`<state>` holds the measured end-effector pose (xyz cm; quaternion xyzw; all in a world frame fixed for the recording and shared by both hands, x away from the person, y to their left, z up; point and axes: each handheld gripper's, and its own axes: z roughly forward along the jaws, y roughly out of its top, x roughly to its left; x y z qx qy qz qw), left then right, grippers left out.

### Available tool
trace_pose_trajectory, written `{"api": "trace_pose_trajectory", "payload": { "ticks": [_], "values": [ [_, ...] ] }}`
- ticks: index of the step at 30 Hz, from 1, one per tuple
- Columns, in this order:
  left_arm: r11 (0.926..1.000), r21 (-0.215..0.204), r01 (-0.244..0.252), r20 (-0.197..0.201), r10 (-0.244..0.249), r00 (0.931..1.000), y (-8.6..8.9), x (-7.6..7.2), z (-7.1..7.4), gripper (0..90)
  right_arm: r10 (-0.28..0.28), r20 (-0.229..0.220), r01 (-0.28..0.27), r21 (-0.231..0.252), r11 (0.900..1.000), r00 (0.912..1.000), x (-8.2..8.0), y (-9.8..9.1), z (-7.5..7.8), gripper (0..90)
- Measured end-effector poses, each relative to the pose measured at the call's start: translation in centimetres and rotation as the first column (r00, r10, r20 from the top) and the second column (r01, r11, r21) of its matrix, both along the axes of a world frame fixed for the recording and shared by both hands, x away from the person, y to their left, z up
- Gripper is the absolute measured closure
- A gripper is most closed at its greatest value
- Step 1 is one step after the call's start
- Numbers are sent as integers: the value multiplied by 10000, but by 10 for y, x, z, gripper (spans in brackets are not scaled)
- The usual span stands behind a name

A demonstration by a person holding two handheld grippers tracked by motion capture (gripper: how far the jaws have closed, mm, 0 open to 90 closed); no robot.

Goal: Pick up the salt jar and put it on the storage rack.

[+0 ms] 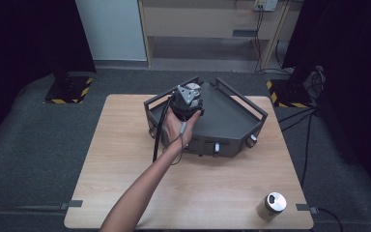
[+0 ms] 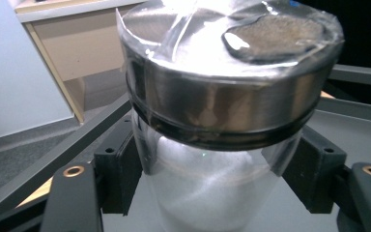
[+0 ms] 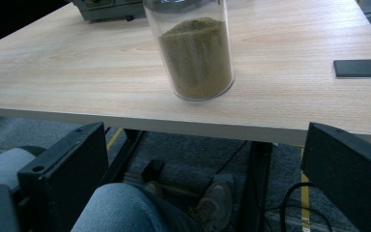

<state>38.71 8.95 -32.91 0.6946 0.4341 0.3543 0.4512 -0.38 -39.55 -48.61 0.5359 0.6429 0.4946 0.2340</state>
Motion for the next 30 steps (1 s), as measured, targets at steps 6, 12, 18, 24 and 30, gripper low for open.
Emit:
{"api": "trace_pose_trajectory", "payload": {
  "ticks": [6,12,18,24,30],
  "values": [
    [10000,-20,-15,-139,14,9999,-2,14,-5,299,-107,-34,107,-2,9999,9999,0,0,0,33],
    [9996,-234,-148,-232,142,9996,-4,26,-10,299,-103,-34,103,-88,9999,9999,0,1,0,33],
    [9991,18,-422,-613,423,9972,-8,34,-14,299,-71,-36,70,-102,9999,10000,0,3,1,33],
    [9988,41,-494,-741,495,9960,-8,37,-17,299,-51,3,51,-131,9999,10000,-1,4,1,33],
    [9988,-10,-493,-841,491,9953,-8,38,-21,299,-49,-16,49,-138,9999,10000,-1,4,1,33]
  ]
}}
